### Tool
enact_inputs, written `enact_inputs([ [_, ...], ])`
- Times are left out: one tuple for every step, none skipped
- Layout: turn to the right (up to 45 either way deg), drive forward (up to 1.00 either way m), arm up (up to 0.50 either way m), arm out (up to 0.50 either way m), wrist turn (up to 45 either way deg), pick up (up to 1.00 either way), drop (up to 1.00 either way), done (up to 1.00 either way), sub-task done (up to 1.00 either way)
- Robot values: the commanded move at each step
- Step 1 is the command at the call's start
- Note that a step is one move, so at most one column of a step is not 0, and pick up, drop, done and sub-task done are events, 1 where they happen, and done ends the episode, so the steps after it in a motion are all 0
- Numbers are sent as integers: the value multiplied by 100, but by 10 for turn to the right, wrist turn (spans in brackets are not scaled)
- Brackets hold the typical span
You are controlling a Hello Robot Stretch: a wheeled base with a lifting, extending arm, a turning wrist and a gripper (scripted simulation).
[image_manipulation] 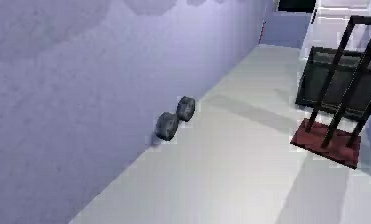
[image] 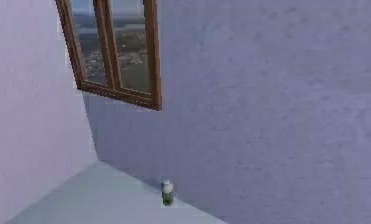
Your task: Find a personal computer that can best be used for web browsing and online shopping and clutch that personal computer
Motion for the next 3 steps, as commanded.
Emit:
enact_inputs([
  [-450,0,0,0,0,0,0,0,0],
  [-390,0,0,0,0,0,0,0,0],
  [0,30,0,0,0,0,0,0,0],
])
